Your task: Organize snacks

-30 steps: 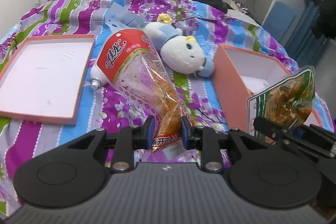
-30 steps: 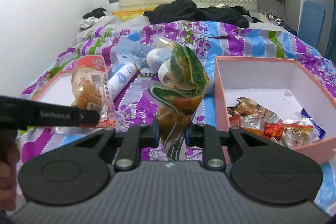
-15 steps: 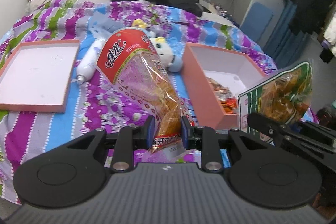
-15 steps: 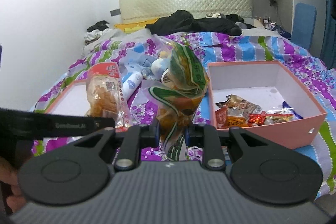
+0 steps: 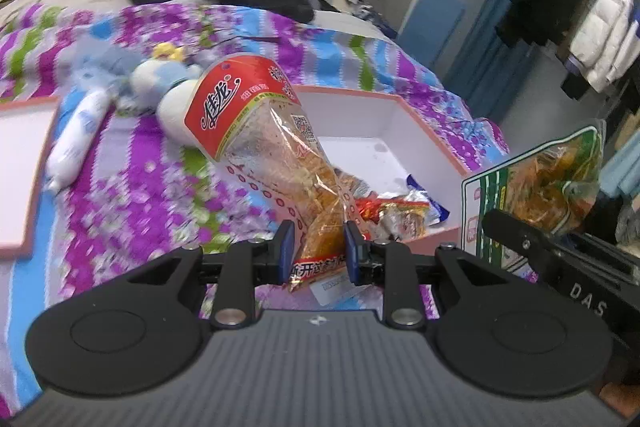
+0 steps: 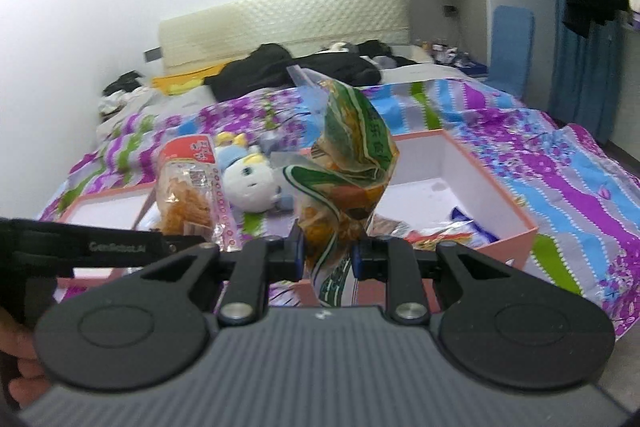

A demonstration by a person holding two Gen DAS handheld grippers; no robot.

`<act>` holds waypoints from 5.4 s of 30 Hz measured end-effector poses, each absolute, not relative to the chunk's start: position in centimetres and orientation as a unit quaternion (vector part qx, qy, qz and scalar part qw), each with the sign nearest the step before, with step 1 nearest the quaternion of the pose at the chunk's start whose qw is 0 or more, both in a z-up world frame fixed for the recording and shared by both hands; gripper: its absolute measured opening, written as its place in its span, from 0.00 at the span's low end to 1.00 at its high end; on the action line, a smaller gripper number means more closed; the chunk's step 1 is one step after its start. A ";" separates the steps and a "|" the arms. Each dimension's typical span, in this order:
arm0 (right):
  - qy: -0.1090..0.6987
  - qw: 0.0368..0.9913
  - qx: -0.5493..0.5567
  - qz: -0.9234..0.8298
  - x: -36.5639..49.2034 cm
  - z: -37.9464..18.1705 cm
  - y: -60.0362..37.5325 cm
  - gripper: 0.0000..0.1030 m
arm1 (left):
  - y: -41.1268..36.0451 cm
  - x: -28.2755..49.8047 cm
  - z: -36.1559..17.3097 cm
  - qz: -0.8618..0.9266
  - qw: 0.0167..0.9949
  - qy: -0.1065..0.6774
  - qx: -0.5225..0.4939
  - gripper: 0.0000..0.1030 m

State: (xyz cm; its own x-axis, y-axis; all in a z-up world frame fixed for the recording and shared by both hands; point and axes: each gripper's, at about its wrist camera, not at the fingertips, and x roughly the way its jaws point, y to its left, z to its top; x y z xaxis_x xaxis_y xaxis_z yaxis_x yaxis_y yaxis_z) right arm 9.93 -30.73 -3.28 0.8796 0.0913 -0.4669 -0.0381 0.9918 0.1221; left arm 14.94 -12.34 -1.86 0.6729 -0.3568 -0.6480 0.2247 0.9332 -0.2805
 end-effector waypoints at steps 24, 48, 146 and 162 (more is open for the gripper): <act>0.332 0.940 0.081 -0.008 27.0 -11.2 -36.1 0.26 | -20.8 36.3 -8.1 -0.209 0.878 0.427 -0.054 0.31; 0.257 0.961 0.102 -0.015 19.5 -2.2 -35.6 0.54 | -16.6 25.8 3.2 -0.197 0.920 0.335 -0.050 0.67; 0.215 0.973 0.084 -0.016 2.5 -1.7 -30.6 0.60 | -9.9 5.5 2.8 -0.186 0.936 0.296 -0.046 0.71; 0.210 0.974 0.080 -0.025 2.4 -1.5 -30.8 0.61 | -10.2 5.5 3.2 -0.179 0.941 0.285 -0.035 0.90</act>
